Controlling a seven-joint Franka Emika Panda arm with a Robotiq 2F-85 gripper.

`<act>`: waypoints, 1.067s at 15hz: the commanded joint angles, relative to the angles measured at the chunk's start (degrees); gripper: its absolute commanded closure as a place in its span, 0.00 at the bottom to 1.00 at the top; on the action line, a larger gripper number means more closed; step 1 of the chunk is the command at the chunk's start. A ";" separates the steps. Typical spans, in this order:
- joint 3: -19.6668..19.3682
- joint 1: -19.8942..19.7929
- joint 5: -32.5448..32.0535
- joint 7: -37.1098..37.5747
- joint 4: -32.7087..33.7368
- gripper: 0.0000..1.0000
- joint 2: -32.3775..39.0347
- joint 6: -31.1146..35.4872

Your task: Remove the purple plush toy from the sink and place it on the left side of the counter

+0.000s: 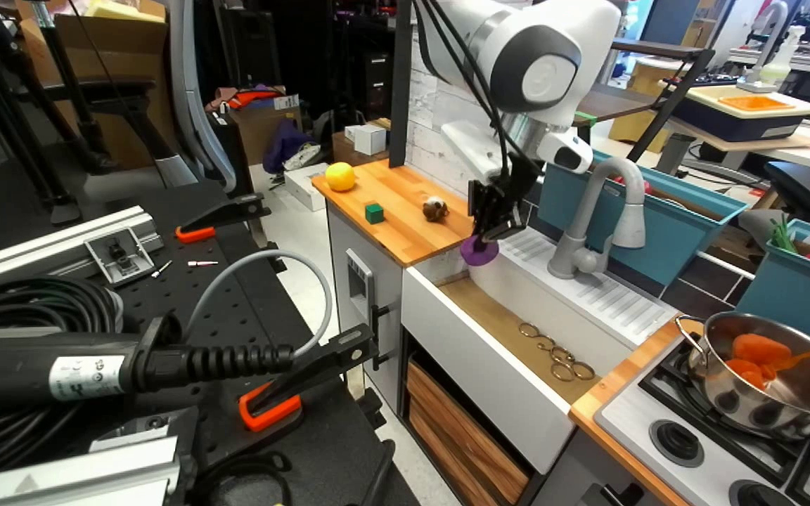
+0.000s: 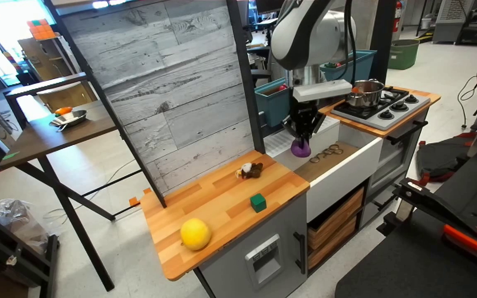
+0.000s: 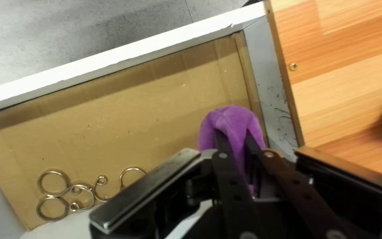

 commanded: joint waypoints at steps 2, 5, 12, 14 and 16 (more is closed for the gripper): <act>0.68 2.55 0.39 -2.49 -15.36 0.97 -13.33 4.97; 2.13 4.05 0.91 -2.97 -20.31 0.97 -17.24 5.64; 4.30 6.71 1.09 -3.15 -24.41 0.97 -16.21 9.53; 3.89 7.37 0.55 -3.12 -24.59 0.97 -14.94 11.18; 3.35 8.20 -0.18 -2.73 -24.75 0.97 -13.53 13.18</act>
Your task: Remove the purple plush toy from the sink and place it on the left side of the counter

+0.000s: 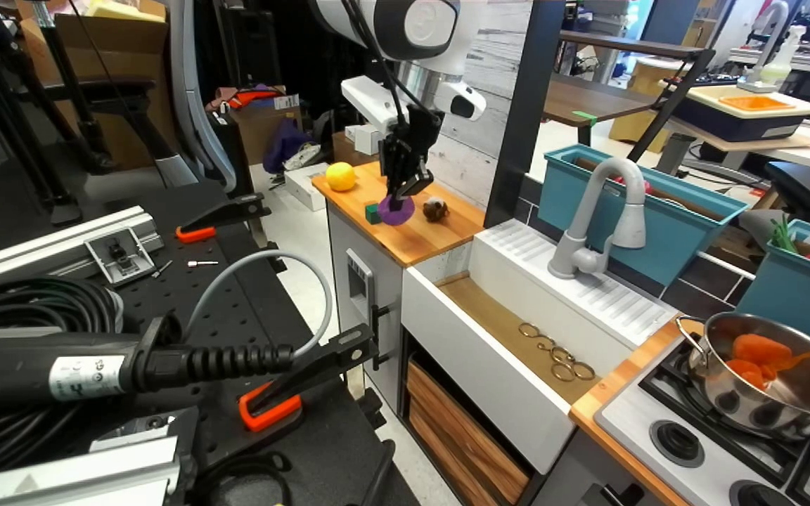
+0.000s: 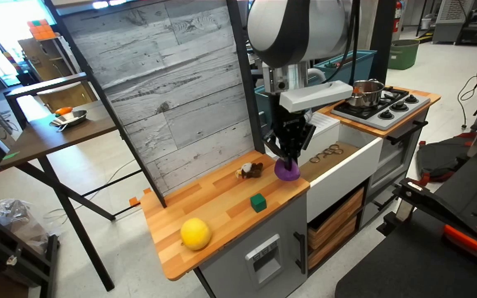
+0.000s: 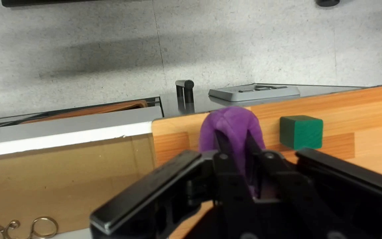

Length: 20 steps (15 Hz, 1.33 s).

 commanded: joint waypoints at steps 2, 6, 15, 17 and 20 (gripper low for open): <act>-1.66 2.02 -0.98 -1.32 -0.49 0.97 3.47 7.76; -2.74 3.07 -1.50 0.37 1.05 0.97 7.17 13.96; -2.38 2.88 -0.97 2.14 1.01 0.55 8.40 20.32; -1.74 2.33 -0.93 1.42 0.20 0.40 7.51 19.68; -1.37 1.74 -0.24 1.91 -0.91 0.18 5.47 16.80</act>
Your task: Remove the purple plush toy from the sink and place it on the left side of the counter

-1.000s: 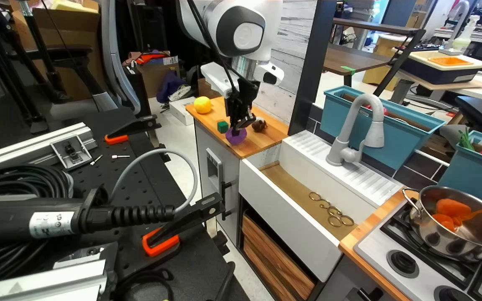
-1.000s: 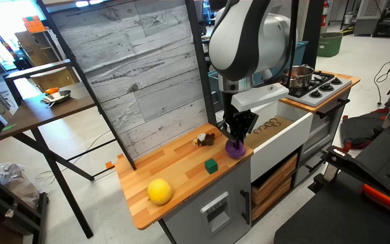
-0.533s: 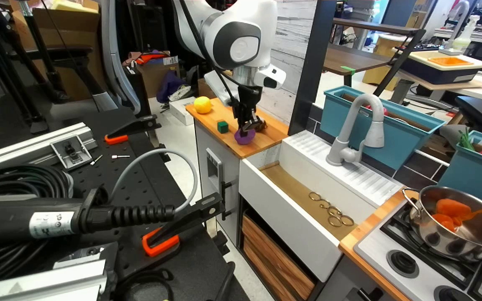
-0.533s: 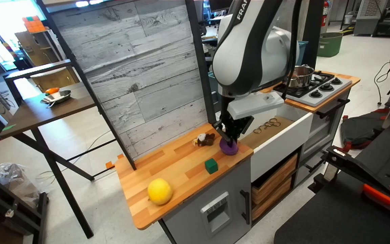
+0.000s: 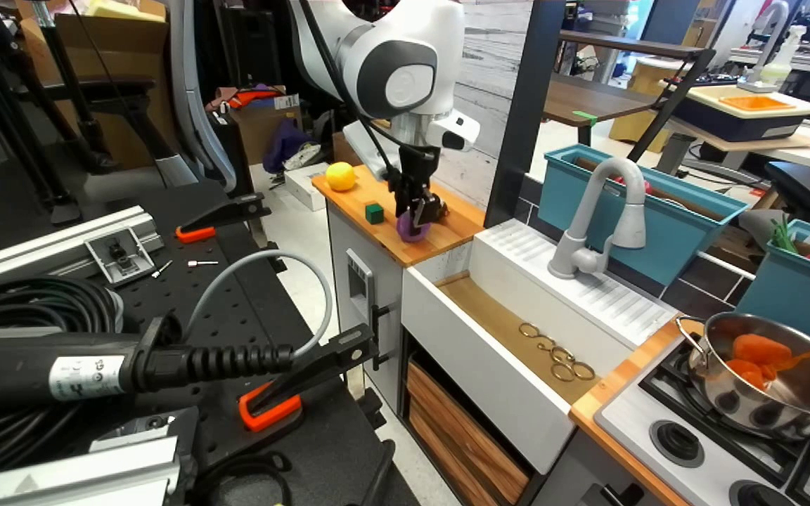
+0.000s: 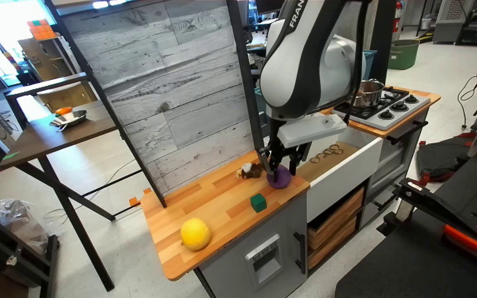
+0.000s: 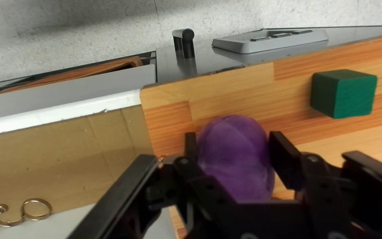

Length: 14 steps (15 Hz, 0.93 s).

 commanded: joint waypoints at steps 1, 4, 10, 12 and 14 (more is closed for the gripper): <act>0.47 -1.03 1.31 -2.26 -1.91 0.10 -2.47 -3.24; -1.34 -1.13 1.03 -1.28 -4.07 0.00 -6.81 -11.23; -7.48 1.06 -5.43 0.35 -5.06 0.00 -18.57 -30.97; -5.62 -0.59 -3.42 -0.44 -3.41 0.00 -15.51 -27.00; -5.53 -0.63 -3.39 -0.46 -3.46 0.00 -15.51 -26.90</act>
